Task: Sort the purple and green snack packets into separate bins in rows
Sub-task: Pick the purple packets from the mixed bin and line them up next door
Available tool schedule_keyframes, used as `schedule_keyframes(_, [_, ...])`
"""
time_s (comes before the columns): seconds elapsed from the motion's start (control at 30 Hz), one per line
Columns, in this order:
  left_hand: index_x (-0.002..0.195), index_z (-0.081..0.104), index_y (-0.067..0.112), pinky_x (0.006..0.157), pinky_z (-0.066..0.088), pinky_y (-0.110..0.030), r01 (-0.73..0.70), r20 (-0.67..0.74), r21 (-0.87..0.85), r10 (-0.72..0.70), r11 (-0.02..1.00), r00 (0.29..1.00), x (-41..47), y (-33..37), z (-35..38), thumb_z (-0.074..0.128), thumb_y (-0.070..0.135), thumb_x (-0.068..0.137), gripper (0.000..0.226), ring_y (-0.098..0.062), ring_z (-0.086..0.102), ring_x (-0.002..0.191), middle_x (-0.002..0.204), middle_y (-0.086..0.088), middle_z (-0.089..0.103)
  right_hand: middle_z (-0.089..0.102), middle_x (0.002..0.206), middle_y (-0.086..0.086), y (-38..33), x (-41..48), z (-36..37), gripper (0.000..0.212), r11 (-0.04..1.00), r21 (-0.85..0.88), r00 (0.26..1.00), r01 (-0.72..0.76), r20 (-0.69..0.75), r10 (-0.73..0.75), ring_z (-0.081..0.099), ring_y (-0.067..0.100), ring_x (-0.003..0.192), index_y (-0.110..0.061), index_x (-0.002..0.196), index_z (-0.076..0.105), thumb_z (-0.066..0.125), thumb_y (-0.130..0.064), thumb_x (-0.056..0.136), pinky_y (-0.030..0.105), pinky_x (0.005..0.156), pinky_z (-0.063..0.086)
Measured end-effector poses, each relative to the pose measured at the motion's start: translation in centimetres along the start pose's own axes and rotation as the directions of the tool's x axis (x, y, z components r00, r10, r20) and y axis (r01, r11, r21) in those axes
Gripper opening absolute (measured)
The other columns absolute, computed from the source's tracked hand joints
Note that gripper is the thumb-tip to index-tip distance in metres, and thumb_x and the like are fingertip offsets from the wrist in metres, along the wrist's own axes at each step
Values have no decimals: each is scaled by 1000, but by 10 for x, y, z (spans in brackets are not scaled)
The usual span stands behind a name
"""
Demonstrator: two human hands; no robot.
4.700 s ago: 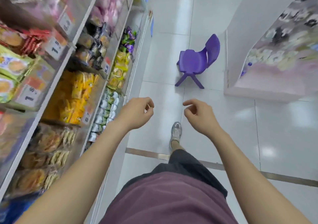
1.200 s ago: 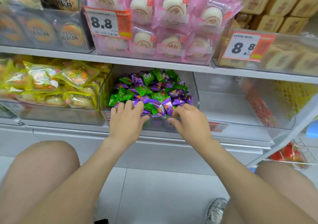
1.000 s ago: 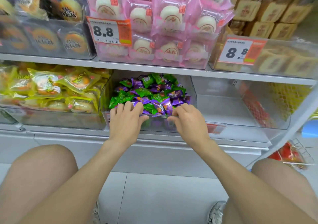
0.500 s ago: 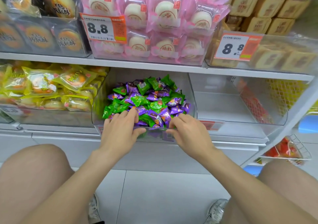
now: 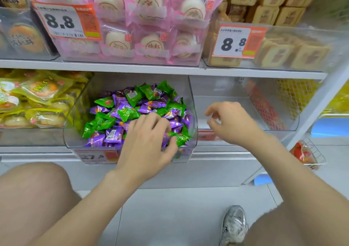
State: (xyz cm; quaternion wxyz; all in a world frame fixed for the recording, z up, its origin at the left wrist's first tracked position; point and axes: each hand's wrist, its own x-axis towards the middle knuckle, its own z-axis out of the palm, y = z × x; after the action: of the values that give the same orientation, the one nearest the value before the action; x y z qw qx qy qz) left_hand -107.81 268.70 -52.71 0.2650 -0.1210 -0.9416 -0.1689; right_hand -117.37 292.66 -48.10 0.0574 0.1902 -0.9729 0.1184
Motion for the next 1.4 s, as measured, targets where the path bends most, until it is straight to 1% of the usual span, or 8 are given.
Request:
schedule_keyframes(0.1, [104,63,18,88,42,-44,-96,26,-15,97,995,995,22,32,22,64,41,90,27,-28,53,100,108,-1,54,71,108,2,16,7,6,40,999,26,991,24,127,-27,65,26,103,-27,121,69,59,-57,98,44,91,53])
schedule_keyframes(0.3, [124,59,21,95,42,-43,-67,82,15,66,998,995,37,52,46,66,44,86,45,-28,52,111,122,-2,51,70,102,-14,92,-10,-2,35,992,117,971,-38,239,9,65,10,99,-32,117,70,73,-55,91,32,88,53])
schedule_keyframes(0.4, [134,54,21,97,43,-44,-41,126,48,35,998,991,35,49,53,65,45,86,55,-28,52,115,125,1,52,74,96,-20,106,-25,12,17,976,219,988,-13,152,-21,67,1,95,-30,102,76,73,-45,95,29,90,54])
schedule_keyframes(0.57, [148,45,24,97,40,-40,-3,168,15,1,1000,986,25,51,51,69,41,89,66,-22,52,121,133,6,55,76,111,-13,107,-35,21,16,967,253,996,38,72,-58,68,8,105,-23,112,77,69,-29,100,27,92,50])
schedule_keyframes(0.7, [155,37,25,96,38,-38,8,183,-19,-4,1000,983,11,51,47,69,42,90,75,-19,54,115,126,10,58,75,104,-7,104,-39,36,12,967,256,999,5,-38,5,68,20,101,-24,106,77,68,-20,98,41,92,53])
schedule_keyframes(0.83, [156,34,29,99,41,-40,27,195,-37,-19,999,981,7,47,41,75,44,79,88,-18,55,112,120,14,58,71,103,-10,100,-47,41,15,989,146,990,4,-137,16,59,22,101,-28,108,73,60,-23,103,43,90,43])
schedule_keyframes(1.2, [152,41,29,90,40,-38,36,176,-41,-29,998,984,3,40,46,76,34,87,73,-16,55,103,107,18,60,71,104,-6,95,-40,50,24,982,184,984,-31,-169,62,61,26,99,-24,106,73,51,-14,107,49,91,47])
schedule_keyframes(1.4, [154,35,29,92,41,-39,35,147,-53,-27,998,989,6,39,45,78,37,84,83,-16,59,100,109,15,60,69,105,-8,91,-44,32,26,990,138,964,-20,-259,55,57,23,96,-25,108,71,49,-12,108,44,88,41])
